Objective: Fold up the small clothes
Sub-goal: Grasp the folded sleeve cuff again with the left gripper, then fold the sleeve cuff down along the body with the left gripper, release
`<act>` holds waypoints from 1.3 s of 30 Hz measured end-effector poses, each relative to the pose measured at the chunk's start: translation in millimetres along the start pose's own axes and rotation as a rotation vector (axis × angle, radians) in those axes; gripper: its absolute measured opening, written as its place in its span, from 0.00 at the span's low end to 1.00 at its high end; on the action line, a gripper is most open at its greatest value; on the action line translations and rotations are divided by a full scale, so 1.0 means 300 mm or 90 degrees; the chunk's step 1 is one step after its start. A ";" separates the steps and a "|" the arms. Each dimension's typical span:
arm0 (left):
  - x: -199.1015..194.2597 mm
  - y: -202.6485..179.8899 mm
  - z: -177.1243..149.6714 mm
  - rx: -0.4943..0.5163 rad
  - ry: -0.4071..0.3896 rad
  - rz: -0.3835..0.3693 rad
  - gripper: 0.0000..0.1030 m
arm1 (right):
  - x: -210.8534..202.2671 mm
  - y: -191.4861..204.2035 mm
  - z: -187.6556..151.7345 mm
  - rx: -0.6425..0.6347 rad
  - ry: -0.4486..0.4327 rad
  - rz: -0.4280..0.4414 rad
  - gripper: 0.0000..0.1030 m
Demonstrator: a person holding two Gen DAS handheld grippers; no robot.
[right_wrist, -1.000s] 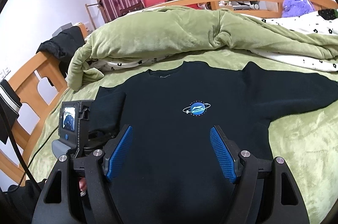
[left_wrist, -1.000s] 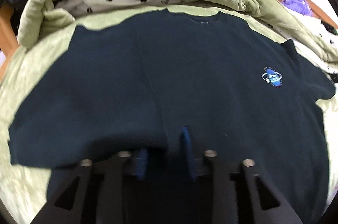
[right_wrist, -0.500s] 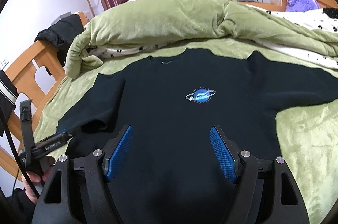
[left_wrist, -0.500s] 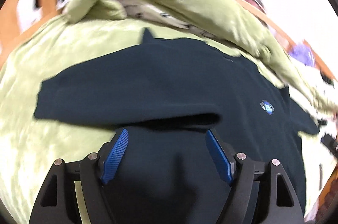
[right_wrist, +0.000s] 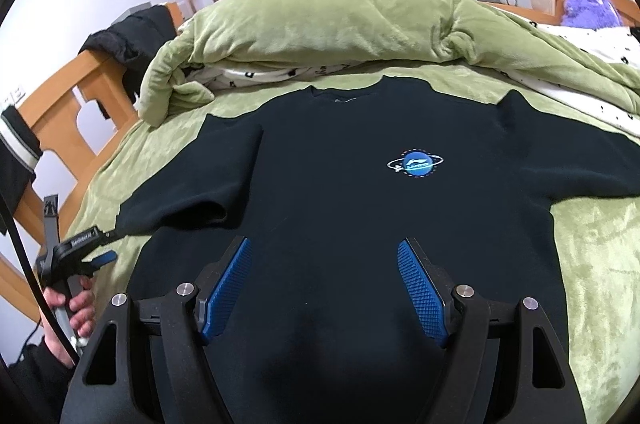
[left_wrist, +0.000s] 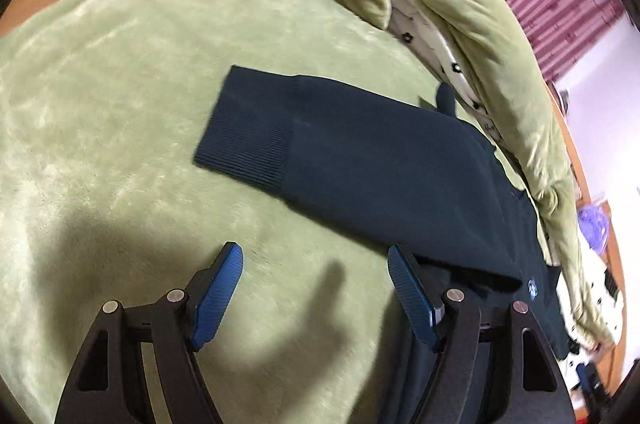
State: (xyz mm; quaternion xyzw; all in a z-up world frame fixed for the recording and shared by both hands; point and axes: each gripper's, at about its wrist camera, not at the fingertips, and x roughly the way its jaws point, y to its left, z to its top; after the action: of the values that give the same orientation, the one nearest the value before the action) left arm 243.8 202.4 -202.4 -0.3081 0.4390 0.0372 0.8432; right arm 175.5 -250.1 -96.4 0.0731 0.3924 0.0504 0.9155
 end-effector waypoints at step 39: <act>-0.008 -0.449 0.027 0.170 -0.120 0.030 0.06 | -0.039 -0.104 0.004 0.006 -0.026 -0.030 0.72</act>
State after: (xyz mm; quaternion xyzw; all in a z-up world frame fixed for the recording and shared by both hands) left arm 293.0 98.6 -131.5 -0.1780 0.3659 0.0268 0.9131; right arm 169.3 -282.7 -92.7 0.0690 0.3755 0.0253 0.9239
